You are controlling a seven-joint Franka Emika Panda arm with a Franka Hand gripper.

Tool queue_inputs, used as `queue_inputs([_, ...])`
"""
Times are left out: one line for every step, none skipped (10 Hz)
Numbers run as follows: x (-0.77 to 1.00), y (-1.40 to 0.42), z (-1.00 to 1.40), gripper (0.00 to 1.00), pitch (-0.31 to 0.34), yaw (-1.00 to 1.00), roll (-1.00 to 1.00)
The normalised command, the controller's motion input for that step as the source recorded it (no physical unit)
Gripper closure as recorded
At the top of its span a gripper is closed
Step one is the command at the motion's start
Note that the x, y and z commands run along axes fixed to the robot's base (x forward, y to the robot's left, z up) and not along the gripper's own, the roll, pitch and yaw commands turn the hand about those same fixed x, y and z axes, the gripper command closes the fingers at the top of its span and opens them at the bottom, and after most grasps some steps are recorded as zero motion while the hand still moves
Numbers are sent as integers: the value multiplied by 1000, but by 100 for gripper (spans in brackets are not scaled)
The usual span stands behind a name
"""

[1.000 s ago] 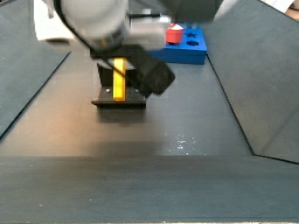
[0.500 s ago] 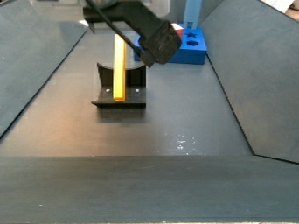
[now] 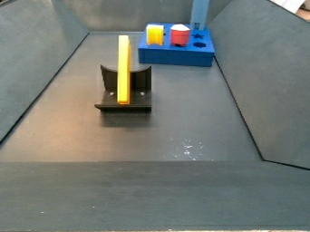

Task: Pick up the double-square object. Move up. Place the double-square object on the fixture. Regrasp the double-square object. Move to above the board. Insert the double-square object.
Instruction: Regrasp the double-square object.

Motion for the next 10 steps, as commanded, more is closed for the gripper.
queue_inputs([-18,-336,55,0,42,7,1000])
queue_inputs([-10,-121,21,0,41,7,1000])
queue_inputs([-14,-16,18,0,40,7,1000])
queue_inputs([-9,-25,14,0,37,7,1000])
queue_inputs([1,-35,8,0,33,8,1000])
queue_inputs([6,-27,7,0,32,10,1000])
queue_inputs([8,-23,7,0,30,10,1000])
queue_inputs([9,-22,7,0,32,13,1000])
queue_inputs([8,-19,6,0,37,15,1000])
queue_inputs([15,-19,6,0,43,16,1000])
